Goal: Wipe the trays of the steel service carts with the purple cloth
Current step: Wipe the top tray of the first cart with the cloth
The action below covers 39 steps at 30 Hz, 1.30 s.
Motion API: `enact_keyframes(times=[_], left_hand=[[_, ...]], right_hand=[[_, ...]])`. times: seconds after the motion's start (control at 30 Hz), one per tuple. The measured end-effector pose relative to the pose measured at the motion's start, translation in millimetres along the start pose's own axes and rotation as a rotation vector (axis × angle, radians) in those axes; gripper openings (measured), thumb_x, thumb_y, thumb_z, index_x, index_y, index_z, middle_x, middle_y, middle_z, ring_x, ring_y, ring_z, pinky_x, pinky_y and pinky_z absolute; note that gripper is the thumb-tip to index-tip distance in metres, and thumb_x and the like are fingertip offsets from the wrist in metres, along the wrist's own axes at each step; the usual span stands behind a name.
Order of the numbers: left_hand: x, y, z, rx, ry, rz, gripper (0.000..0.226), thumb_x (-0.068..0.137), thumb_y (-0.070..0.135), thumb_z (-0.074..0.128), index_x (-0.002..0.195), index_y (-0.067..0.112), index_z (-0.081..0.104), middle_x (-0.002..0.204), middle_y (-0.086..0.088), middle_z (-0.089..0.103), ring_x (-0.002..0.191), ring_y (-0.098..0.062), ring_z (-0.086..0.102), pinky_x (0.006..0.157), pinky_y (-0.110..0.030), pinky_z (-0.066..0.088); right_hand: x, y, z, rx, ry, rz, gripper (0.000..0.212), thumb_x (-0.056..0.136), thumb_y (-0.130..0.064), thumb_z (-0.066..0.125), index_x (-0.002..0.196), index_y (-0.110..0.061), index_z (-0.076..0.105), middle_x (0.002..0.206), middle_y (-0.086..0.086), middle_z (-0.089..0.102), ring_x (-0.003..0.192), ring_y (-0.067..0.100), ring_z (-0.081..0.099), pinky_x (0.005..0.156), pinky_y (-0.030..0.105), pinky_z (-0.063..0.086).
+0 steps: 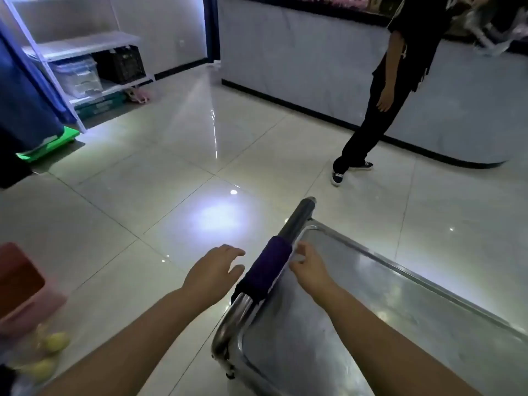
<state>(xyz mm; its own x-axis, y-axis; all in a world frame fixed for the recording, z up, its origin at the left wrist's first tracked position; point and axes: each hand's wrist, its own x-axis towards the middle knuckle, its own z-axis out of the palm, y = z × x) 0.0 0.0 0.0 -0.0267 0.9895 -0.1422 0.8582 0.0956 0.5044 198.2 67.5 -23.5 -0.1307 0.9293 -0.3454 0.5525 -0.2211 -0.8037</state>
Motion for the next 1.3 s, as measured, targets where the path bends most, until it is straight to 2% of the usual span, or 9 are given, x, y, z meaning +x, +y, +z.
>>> enact_keyframes(times=[0.07,0.17,0.4,0.57,0.67,0.8,0.9,1.1,1.3], left_hand=[[25.8,4.2,-0.6,-0.062,-0.028,0.062,0.036,0.100,0.030,0.042,0.136,0.027,0.047,0.139,0.011,0.047,0.124,-0.007,0.043,0.096,-0.023,0.036],[63.0,20.6,0.1,-0.067,-0.096,0.205,0.037,0.101,0.024,0.040,0.137,0.025,0.047,0.139,0.007,0.049,0.123,-0.012,0.045,0.092,-0.019,0.033],[115.0,20.4,7.0,0.041,-0.299,0.432,0.043,0.092,0.019,0.058,0.133,0.022,0.048,0.126,0.000,0.050,0.113,-0.017,0.047,0.096,-0.028,0.041],[129.2,17.1,-9.1,0.164,-0.379,0.575,0.024,0.085,0.026,0.068,0.108,0.020,0.063,0.111,0.000,0.052,0.102,-0.015,0.042,0.085,-0.027,0.043],[127.6,18.2,-26.0,0.087,-0.477,0.635,0.015,0.083,0.020,0.070,0.090,0.019,0.056,0.104,-0.001,0.053,0.095,-0.016,0.048,0.075,-0.021,0.042],[128.2,22.5,-59.9,-0.070,-0.526,0.656,0.027,0.083,0.017,0.067,0.074,0.025,0.042,0.077,0.007,0.054,0.071,-0.010,0.052,0.058,-0.020,0.036],[131.9,28.3,-84.4,-0.049,-0.482,0.734,0.030,0.082,0.024,0.069,0.072,0.029,0.041,0.074,0.009,0.052,0.067,-0.006,0.048,0.058,-0.022,0.035],[150.1,15.8,-95.1,0.394,-0.558,0.787,0.007,0.086,0.025,0.064,0.090,0.021,0.060,0.083,0.007,0.055,0.084,-0.016,0.056,0.061,-0.021,0.040],[165.2,-25.5,-89.8,0.552,-0.523,0.667,0.011,0.088,0.032,0.061,0.096,0.024,0.060,0.094,0.007,0.055,0.090,-0.015,0.051,0.069,-0.024,0.035]], right_hand=[[6.5,-0.7,1.6,0.126,-0.025,0.071,0.048,0.094,0.004,0.048,0.139,-0.009,0.036,0.135,0.006,0.047,0.116,0.026,0.053,0.084,0.028,0.049],[6.5,-5.0,4.3,0.166,-0.044,0.082,0.038,0.094,0.006,0.048,0.127,-0.013,0.044,0.108,-0.005,0.055,0.091,0.008,0.057,0.064,0.010,0.048],[-0.8,-16.7,13.5,0.008,0.121,0.171,0.011,0.091,-0.004,0.058,0.092,-0.013,0.063,0.085,-0.003,0.056,0.074,0.004,0.054,0.059,0.010,0.043],[-12.4,-39.1,6.9,-0.116,0.234,0.122,0.013,0.085,-0.007,0.066,0.074,-0.012,0.059,0.095,0.009,0.057,0.083,0.017,0.055,0.072,0.019,0.048],[-18.5,-55.0,1.9,-0.168,0.215,0.058,0.008,0.083,-0.013,0.067,0.075,-0.015,0.065,0.091,0.008,0.063,0.085,0.020,0.060,0.088,0.039,0.052],[-26.4,-70.9,-8.7,-0.385,0.284,-0.014,0.010,0.084,-0.023,0.066,0.079,-0.016,0.062,0.084,0.000,0.062,0.085,0.015,0.055,0.108,0.037,0.021],[-40.0,-79.2,-18.9,-0.615,0.370,-0.031,0.017,0.084,-0.039,0.068,0.090,-0.023,0.066,0.078,-0.006,0.057,0.079,0.013,0.049,0.079,0.025,0.030],[-67.9,-74.3,-36.6,-0.905,0.298,0.135,0.038,0.089,-0.054,0.056,0.095,-0.019,0.070,0.077,-0.007,0.048,0.091,0.015,0.040,0.083,0.032,0.030],[-105.2,-49.0,-41.7,-0.538,0.436,0.320,0.036,0.087,-0.047,0.063,0.066,-0.020,0.053,0.072,-0.003,0.053,0.065,0.011,0.050,0.062,0.028,0.040]])
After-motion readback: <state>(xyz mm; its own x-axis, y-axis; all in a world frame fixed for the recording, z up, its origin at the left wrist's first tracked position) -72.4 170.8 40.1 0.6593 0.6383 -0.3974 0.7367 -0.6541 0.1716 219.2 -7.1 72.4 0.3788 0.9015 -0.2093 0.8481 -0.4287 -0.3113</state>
